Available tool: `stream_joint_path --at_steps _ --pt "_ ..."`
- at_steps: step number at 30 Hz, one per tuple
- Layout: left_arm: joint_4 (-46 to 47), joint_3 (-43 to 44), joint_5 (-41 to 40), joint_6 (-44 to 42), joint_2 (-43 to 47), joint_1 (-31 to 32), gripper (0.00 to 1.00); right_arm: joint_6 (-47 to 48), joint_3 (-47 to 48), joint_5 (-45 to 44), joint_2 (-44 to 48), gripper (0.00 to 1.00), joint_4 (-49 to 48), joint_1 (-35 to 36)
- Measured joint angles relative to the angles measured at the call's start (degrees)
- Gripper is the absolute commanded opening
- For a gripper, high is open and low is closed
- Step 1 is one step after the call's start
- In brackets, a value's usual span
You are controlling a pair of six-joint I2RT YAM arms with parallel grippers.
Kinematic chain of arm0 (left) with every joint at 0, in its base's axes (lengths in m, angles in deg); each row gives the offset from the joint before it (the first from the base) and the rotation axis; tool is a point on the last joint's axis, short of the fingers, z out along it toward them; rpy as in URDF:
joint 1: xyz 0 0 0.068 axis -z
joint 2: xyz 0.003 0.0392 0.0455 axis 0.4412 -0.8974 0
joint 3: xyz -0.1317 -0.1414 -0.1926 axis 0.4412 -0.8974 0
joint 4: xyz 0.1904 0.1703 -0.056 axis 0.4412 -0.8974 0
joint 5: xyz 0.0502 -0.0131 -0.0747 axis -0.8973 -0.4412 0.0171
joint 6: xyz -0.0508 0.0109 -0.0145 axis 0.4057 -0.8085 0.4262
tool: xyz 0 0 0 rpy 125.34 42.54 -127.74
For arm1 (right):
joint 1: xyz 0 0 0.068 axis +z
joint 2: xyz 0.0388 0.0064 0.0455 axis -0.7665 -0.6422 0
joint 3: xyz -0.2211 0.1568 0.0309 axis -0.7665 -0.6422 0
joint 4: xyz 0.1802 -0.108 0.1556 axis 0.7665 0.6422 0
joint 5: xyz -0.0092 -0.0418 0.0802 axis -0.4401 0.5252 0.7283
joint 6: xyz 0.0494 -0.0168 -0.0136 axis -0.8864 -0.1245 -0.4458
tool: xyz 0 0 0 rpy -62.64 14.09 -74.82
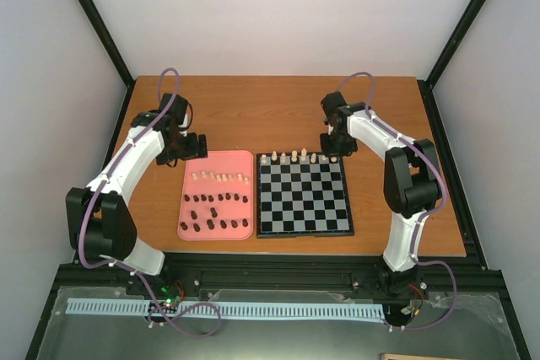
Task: Set up the chess pieces on the board
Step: Place the chess piece on the chessboard.
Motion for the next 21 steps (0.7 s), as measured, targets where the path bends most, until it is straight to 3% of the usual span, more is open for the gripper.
stream_joint_path --at_steps 21 --pt "0.1 0.0 0.1 -0.2 0.1 0.0 1.00 0.0 -1.0 -0.7 -1.3 0.03 -2.8 0.0"
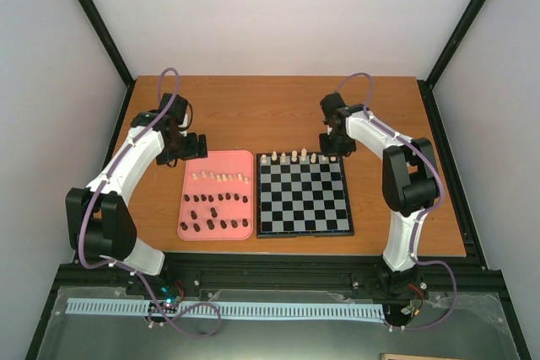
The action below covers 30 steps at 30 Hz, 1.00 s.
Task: Set up the chess pieces on the board
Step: Place the chess piece on the chessboard, then pick up the chess piece from the storage box.
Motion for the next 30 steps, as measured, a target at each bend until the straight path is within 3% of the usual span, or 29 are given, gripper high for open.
stream_joint_path --at_steps 6,10,20,27,30 --pt "0.1 0.0 0.1 0.0 0.0 0.0 1.00 0.0 0.0 -0.2 -0.1 0.04 -0.1 0.0" --pt "0.1 0.0 0.2 0.0 0.0 0.0 1.00 0.0 0.0 -0.2 -0.1 0.15 -0.1 0.0" --pt "0.1 0.0 0.3 0.0 0.0 0.0 1.00 0.0 0.0 -0.2 -0.1 0.26 0.2 0.0" --pt "0.1 0.0 0.3 0.0 0.0 0.0 1.00 0.2 0.9 -0.1 0.3 0.47 1.8 0.0" --pt "0.1 0.0 0.3 0.0 0.0 0.0 1.00 0.4 2.3 -0.2 1.2 0.61 3.0 0.0"
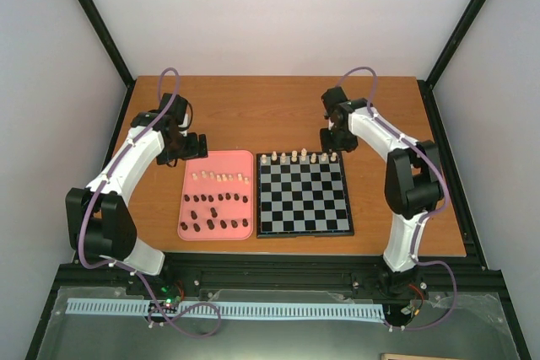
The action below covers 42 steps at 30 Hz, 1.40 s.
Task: Set up the chess pieces on the board
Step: Pick up the chess piece from the storage box.
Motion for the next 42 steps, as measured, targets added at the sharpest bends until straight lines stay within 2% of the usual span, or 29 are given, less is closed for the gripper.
stream_joint_path --at_steps 5,7,8,20,26,28,29,32,33,34,42 --pt "0.0 0.0 0.0 0.0 0.0 0.0 1.00 0.0 1.8 -0.2 2.7 0.83 1.3 0.0" --pt "0.0 0.0 0.0 0.0 0.0 0.0 1.00 0.0 2.4 -0.4 3.8 0.97 1.9 0.0" --pt "0.0 0.0 0.0 0.0 0.1 0.0 1.00 -0.2 2.8 -0.5 4.2 1.00 2.1 0.0" --pt "0.9 -2.8 1.1 0.1 2.1 0.0 1.00 0.0 11.8 0.5 5.0 1.00 6.7 0.5" --pt "2.4 -6.6 2.4 0.7 2.1 0.0 0.98 -0.3 17.6 0.5 5.0 1.00 8.3 3.9" --pt "3.0 -7.4 2.8 1.2 2.1 0.0 0.90 -0.4 18.8 0.6 5.0 1.00 8.6 5.7" --pt "3.5 -7.9 3.1 1.5 2.1 0.0 0.82 -0.5 19.1 0.9 5.0 1.00 8.7 6.7" --pt "4.9 -9.2 4.3 3.5 2.0 0.0 0.50 -0.7 19.3 1.5 5.0 1.00 9.0 8.9" --pt "5.6 -9.9 5.0 4.0 2.0 0.0 0.41 -0.8 19.3 1.6 4.9 1.00 9.1 9.5" --pt "6.3 -10.5 5.7 4.8 2.0 0.0 0.36 -0.9 19.3 1.8 4.8 1.00 9.1 10.0" --pt "12.1 -13.9 7.7 10.6 0.9 0.0 0.32 -1.0 19.2 2.6 4.8 0.99 9.2 10.8"
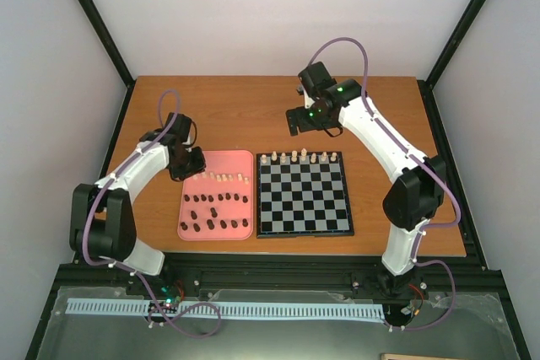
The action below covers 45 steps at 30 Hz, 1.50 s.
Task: Set up the chess pieces on the board
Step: Pick up the chess piece from the storage box.
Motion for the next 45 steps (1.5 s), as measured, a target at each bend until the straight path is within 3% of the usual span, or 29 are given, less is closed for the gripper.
stream_joint_path --at_steps 15,39,45 --pt "0.7 -0.3 -6.2 3.5 -2.8 0.0 0.30 0.1 -0.9 0.3 -0.5 0.99 0.9 0.0" --pt "4.0 0.2 -7.2 6.5 -11.9 -0.5 0.27 2.2 0.3 0.2 -3.1 0.99 2.2 0.0" --pt "4.2 0.5 -7.7 6.0 -12.6 -0.7 0.16 2.3 0.5 0.3 -3.4 0.99 2.2 0.0"
